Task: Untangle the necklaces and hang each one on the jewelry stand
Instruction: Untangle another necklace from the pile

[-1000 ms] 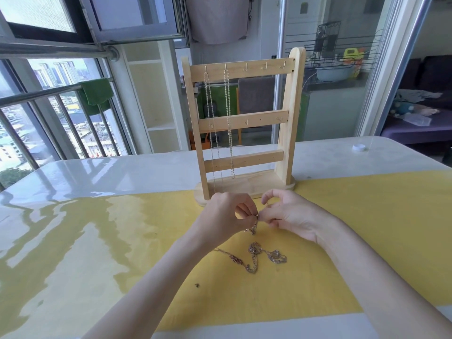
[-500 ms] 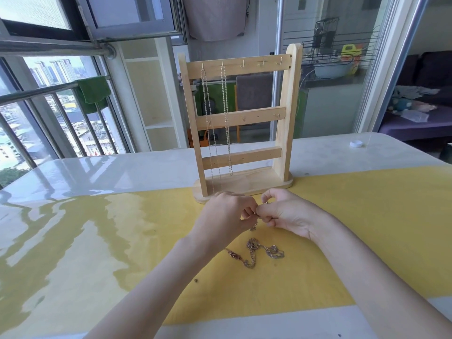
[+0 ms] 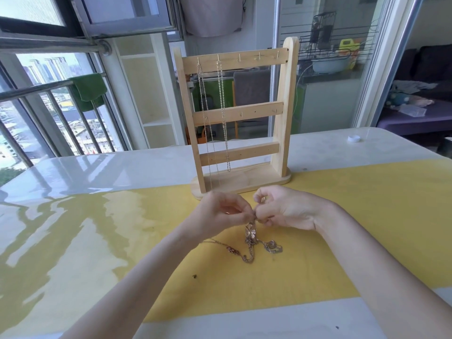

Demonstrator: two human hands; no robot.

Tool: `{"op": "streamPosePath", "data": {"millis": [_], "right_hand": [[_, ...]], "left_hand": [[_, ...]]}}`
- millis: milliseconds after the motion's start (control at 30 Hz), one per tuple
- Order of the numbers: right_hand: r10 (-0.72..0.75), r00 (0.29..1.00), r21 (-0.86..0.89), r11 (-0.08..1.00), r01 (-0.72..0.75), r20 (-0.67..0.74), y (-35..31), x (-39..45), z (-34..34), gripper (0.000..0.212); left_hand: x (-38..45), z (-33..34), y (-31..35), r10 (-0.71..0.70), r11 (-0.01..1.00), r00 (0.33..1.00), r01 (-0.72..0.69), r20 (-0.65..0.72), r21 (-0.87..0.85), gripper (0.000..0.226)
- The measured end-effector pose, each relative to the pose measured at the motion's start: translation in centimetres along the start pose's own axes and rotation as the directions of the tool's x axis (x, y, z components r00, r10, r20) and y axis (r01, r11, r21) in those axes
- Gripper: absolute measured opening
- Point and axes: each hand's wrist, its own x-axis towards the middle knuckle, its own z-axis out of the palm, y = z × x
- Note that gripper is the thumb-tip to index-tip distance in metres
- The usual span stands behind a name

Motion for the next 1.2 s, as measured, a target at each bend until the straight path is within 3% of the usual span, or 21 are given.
{"op": "streamPosePath", "data": {"millis": [100,167,300,433,500,567,633,733,833,933,1067,1200], "right_hand": [[-0.033,0.998,0.176,0.984,0.021,0.063,-0.1,0.0,0.0,0.029],[-0.032,0.998,0.213,0.977,0.021,0.049,0.0,0.1,0.0,0.028],[0.017,0.999,0.116,0.993,-0.012,-0.043,0.4,0.4,0.1,0.030],[0.026,0.989,-0.127,0.991,-0.044,-0.143,0.3,0.7,0.6,0.026],[-0.002,0.984,-0.295,0.954,-0.052,-0.179,0.0,0.8,0.9,0.027],[-0.024,0.981,-0.407,0.911,-0.058,-0.193,-0.2,0.7,1.2,0.030],[-0.036,0.983,-0.470,0.881,-0.053,-0.179,-0.5,0.5,1.4,0.032],[-0.028,0.991,-0.523,0.851,-0.046,-0.133,-0.8,0.1,1.4,0.031],[-0.001,0.997,-0.372,0.928,-0.026,-0.072,-0.8,-0.1,1.0,0.026],[0.006,1.000,-0.115,0.993,-0.005,0.008,-0.5,-0.2,0.5,0.027],[-0.023,0.996,0.103,0.995,0.014,0.084,-0.1,-0.1,0.2,0.030],[-0.035,0.999,0.222,0.975,0.029,0.023,0.0,0.4,0.3,0.029]], "left_hand": [[-0.2,0.0,-0.1,-0.060,0.967,0.998,0.051,-0.032,-0.249,0.013],[0.0,0.2,0.0,-0.078,0.966,0.996,0.064,-0.049,-0.252,0.013],[0.3,0.3,0.6,0.040,0.986,0.998,-0.033,-0.039,0.165,0.018],[0.3,0.7,1.0,0.209,0.753,0.976,-0.197,0.056,0.628,0.009],[0.5,0.7,1.3,0.219,0.635,0.972,-0.211,0.089,0.743,0.013],[0.5,0.9,1.4,0.222,0.604,0.971,-0.212,0.093,0.768,0.016],[0.4,1.2,1.2,0.212,0.651,0.974,-0.199,0.076,0.732,0.017],[-0.1,1.3,0.4,0.159,0.833,0.987,-0.129,-0.011,0.538,0.012],[-0.2,1.1,0.1,0.108,0.946,0.994,-0.093,-0.032,0.310,0.011],[-0.2,1.0,0.3,0.091,0.982,0.995,-0.083,-0.037,0.171,0.010],[0.0,1.0,0.4,0.055,0.998,0.994,-0.056,-0.095,-0.009,0.008],[0.4,0.7,-0.1,0.085,0.996,0.984,-0.083,-0.156,0.020,0.022]]}}
